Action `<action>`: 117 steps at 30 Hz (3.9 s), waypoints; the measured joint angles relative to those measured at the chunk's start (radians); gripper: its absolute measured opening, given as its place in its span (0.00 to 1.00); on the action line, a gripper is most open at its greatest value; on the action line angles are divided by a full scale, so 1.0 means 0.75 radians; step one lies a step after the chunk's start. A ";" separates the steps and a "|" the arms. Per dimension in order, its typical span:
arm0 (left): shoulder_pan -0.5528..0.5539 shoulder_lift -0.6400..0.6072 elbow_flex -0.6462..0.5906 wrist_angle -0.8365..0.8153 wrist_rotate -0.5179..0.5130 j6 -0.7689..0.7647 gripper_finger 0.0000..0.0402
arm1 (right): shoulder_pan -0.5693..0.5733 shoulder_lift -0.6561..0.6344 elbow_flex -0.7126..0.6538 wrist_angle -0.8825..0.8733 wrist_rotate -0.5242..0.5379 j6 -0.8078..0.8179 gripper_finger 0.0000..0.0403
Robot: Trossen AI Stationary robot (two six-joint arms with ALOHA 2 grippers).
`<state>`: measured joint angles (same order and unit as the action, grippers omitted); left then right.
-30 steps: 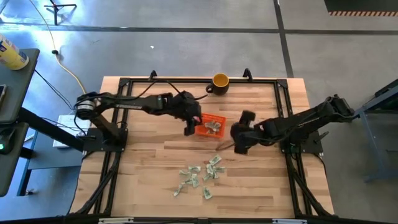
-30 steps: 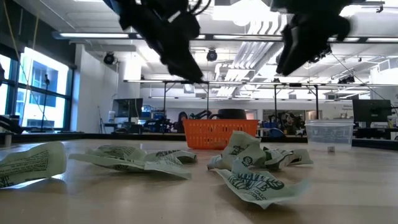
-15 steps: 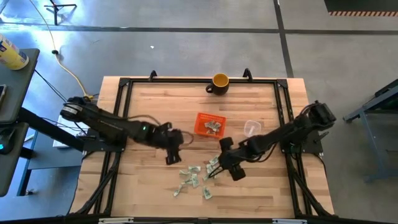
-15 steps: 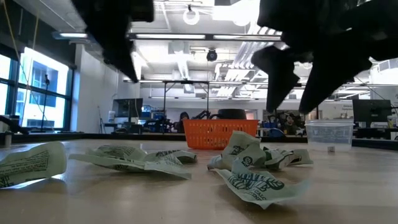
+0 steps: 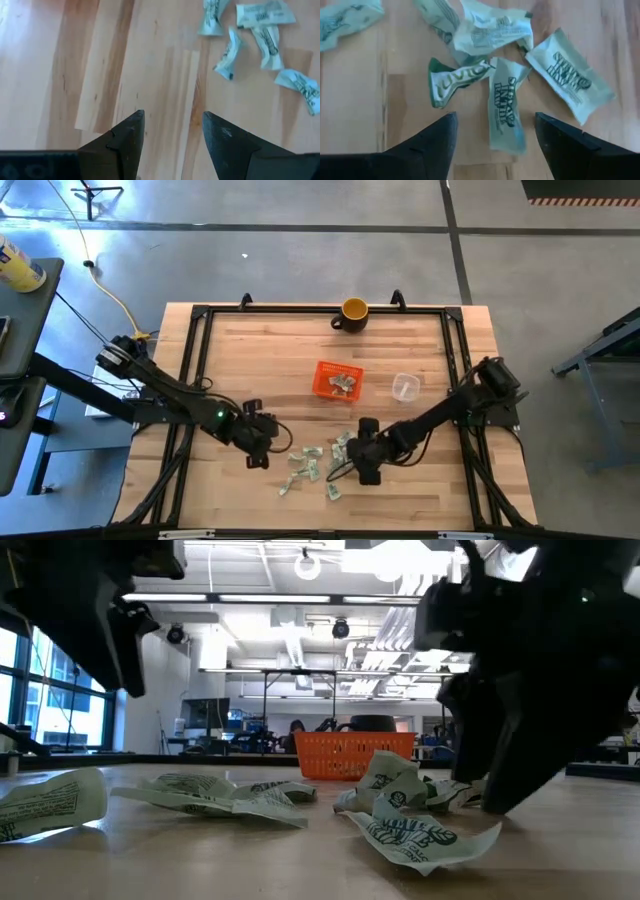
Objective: Pick and place items into bin
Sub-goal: Put the white stevia packet into the orange bin
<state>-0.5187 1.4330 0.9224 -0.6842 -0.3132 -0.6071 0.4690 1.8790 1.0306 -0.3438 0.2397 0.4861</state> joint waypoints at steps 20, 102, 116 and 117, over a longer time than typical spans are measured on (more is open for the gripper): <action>0.003 -0.008 -0.016 0.098 0.065 0.108 0.58 | -0.365 -0.230 0.440 -0.655 0.059 -0.243 0.03; 0.308 0.147 0.286 -0.040 0.208 0.359 0.50 | -0.244 -0.349 -0.197 0.141 -0.324 -0.609 0.65; 0.028 0.103 0.074 0.057 0.082 -0.068 0.48 | -0.304 0.043 0.027 0.036 -0.302 -0.556 0.50; 0.018 0.103 0.074 0.057 0.070 -0.078 0.48 | -0.309 0.042 0.032 0.034 -0.312 -0.556 0.44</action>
<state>-0.5050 1.5105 0.9775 -0.6415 -0.2606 -0.6654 0.2369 1.9108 1.0543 -0.3185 0.0060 0.0694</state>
